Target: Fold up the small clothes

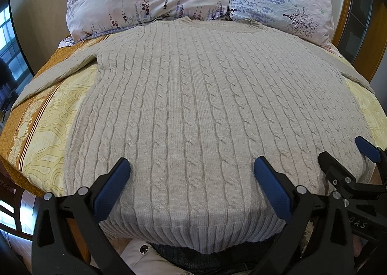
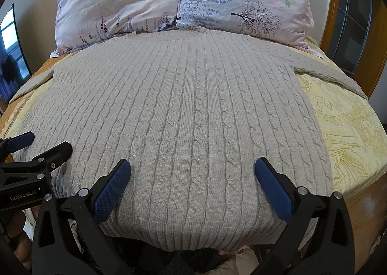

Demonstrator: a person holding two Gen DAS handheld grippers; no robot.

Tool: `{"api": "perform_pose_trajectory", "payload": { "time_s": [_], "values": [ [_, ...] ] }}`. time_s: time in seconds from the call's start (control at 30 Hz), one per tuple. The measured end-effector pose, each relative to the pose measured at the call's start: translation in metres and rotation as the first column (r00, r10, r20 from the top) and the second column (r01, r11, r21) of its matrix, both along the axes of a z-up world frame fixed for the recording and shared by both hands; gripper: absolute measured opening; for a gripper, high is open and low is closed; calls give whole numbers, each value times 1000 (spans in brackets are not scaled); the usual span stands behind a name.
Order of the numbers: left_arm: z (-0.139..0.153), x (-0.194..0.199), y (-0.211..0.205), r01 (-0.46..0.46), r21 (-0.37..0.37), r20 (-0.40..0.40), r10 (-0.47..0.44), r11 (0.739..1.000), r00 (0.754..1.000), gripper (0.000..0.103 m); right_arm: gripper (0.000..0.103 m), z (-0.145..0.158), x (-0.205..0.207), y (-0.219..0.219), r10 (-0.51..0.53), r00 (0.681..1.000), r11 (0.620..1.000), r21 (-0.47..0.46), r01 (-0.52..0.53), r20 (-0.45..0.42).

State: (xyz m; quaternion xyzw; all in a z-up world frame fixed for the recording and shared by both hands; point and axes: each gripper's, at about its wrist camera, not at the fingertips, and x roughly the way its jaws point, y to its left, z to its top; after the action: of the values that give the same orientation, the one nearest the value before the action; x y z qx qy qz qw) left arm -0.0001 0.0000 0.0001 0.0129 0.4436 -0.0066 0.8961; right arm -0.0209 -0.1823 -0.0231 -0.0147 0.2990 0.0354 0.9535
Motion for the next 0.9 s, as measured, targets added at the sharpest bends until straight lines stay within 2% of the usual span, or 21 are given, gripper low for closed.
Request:
{"api": "perform_pose_trajectory", "payload": {
  "time_s": [0.3,0.6,0.7,0.73,0.83,0.9],
  "values": [
    [0,0,0,1,1,2,-1,1000,1000,101,102,2,6,0,37,999,999,-16,-37,-27],
    [1,6,2,22,-3,36,-22,1000,999,101,102,2,5,-10,158,986,987,-16,-158,59],
    [4,15,8,40,-42,60,-37,998,998,101,102,15,19,-32,128,990,989,62,-132,60],
    [6,18,11,49,-63,77,-44,997,996,101,102,24,26,-48,103,993,986,124,-110,62],
    [14,28,21,85,-141,118,-68,986,991,101,102,48,52,-103,19,999,949,313,-33,50],
    [23,42,26,93,-152,117,-76,984,990,101,102,58,70,-142,-51,998,910,413,34,31]
  ]
}}
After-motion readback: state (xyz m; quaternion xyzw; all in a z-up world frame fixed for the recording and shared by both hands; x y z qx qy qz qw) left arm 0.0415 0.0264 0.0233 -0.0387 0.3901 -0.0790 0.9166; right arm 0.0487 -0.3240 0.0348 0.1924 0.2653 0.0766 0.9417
